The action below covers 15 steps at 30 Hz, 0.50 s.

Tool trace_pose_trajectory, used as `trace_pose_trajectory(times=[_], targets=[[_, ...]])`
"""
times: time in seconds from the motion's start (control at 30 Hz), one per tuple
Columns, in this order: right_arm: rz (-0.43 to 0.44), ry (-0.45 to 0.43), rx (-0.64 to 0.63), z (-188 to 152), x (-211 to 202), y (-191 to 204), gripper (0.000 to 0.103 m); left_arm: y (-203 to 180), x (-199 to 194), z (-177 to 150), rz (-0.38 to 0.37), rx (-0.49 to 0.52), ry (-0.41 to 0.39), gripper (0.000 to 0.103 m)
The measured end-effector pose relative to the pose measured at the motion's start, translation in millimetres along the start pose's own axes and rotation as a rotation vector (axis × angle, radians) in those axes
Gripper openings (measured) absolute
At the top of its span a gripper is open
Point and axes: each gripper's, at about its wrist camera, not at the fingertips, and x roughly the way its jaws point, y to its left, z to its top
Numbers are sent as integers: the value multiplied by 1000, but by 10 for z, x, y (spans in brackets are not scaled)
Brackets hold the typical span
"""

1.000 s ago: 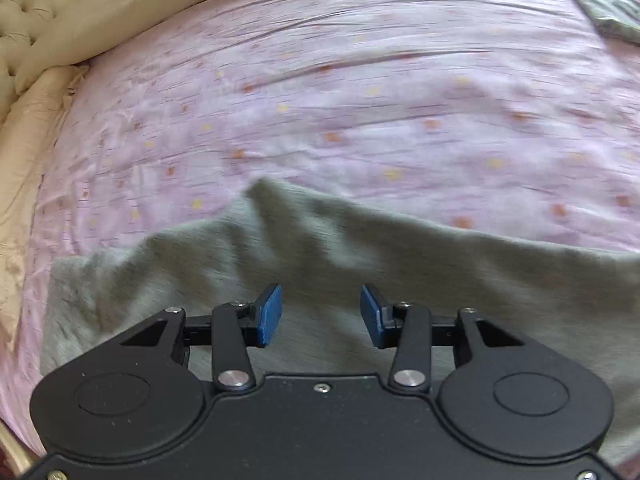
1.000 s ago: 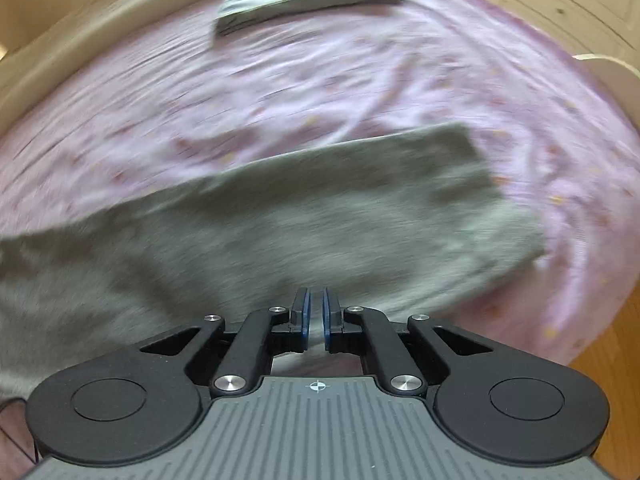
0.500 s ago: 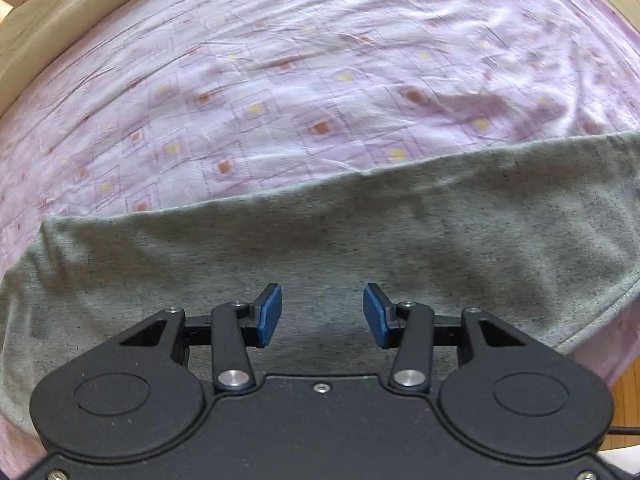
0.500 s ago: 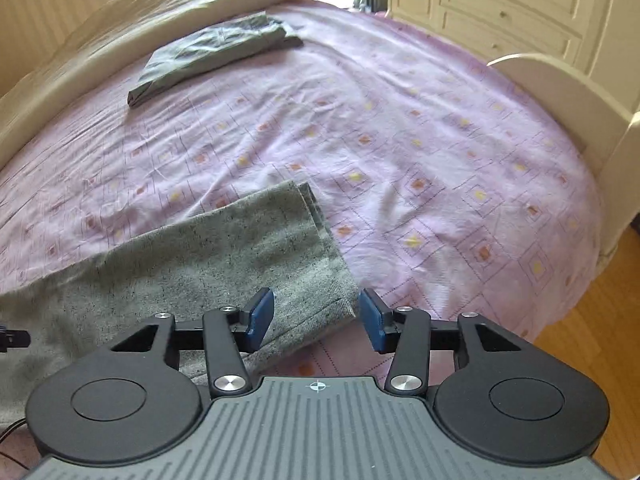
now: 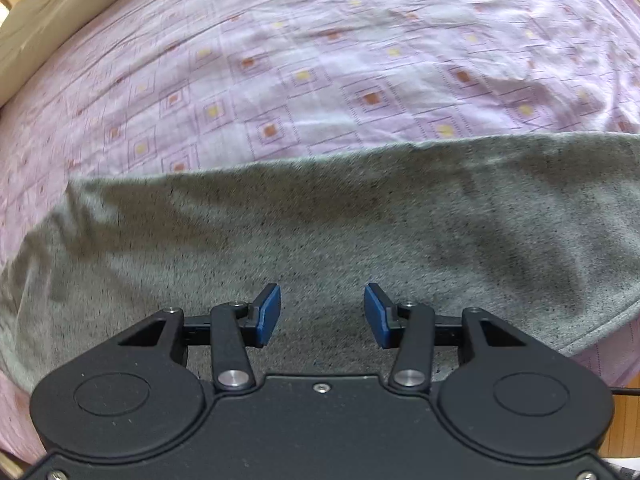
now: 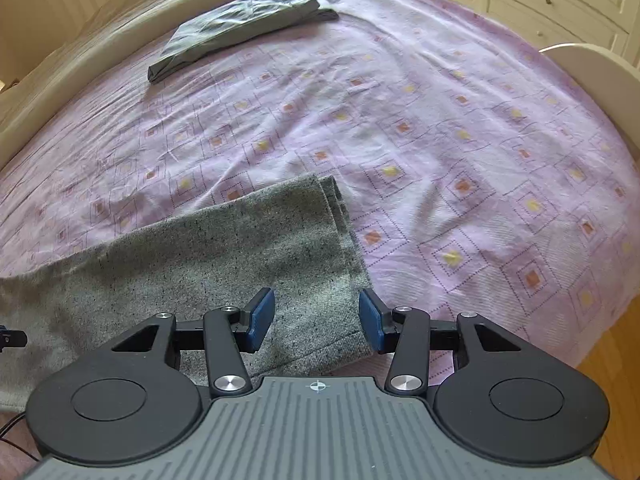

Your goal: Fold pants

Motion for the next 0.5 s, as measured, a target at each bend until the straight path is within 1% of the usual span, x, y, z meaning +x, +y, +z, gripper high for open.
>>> trace_pose_trajectory(times=[0.07,0.17,0.2,0.23,0.27,0.33,0.37,0.4,0.43,0.47,0.5], targets=[[0,11,20,13,42,-48,45,7,0,-15,0,-9,5,55],[36,42,70,38,109,-128,45,-10,-8,-30,3,-5,7,55],[55,42,82,45,107,-143,37,-20,-9,-33,4,-2,8,55],[60,35,72,60,82,-123,14,-28,-10,-35,5,2,9,55],[57,19,35,79,33,-69,5,-36,-13,-36,5,5,9,55],[85,-36,-104,117,-123,117,5,-46,-20,-35,5,6,7,55],[42,-61,-178,123,-173,197,5,-52,-19,-31,2,5,7,55],[-27,-75,-208,129,-160,204,5,-61,-17,-26,0,6,7,55],[-55,-54,-173,143,-80,126,5,-73,-12,-22,-1,7,5,55],[-59,-5,-108,144,38,13,5,-85,-3,-18,-1,8,4,55],[-36,26,-51,132,124,-78,5,-106,10,-10,-2,12,7,55]])
